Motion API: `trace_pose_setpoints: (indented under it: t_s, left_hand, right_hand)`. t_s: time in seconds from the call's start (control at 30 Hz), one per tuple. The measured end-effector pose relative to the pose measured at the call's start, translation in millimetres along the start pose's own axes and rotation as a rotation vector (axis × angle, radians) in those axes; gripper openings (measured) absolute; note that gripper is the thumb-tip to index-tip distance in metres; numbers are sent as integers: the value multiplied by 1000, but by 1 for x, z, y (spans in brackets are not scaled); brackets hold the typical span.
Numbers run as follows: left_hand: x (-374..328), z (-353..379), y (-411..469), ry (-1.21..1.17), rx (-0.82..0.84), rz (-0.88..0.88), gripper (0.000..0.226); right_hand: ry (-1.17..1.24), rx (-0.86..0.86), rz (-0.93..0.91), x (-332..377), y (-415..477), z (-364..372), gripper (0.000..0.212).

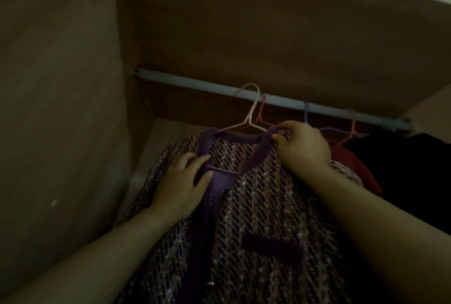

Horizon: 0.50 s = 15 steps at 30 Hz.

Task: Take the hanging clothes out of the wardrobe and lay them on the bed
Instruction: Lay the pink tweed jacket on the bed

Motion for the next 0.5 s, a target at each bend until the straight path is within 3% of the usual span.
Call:
trace_pose_setpoints:
  t_s: [0.27, 0.4, 0.5]
  left_hand:
    - [23, 15, 44, 11, -11, 24, 52]
    - [41, 27, 29, 25, 0, 41, 67]
    - [62, 25, 11, 69, -121, 55, 68]
  right_hand:
    - [3, -24, 70, 14, 57, 24, 17]
    - [-31, 47, 18, 27, 41, 49, 17]
    - [-110, -59, -109, 41, 19, 51, 19]
Point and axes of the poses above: each hand's wrist, its own y-axis towards the middle knuckle, its own z-axis out of the palm, x = y × z, the point moved 9 cm from there along y, towards the middle knuckle, and after that the axes turned 10 degrees about z, right-handed, at the moved point
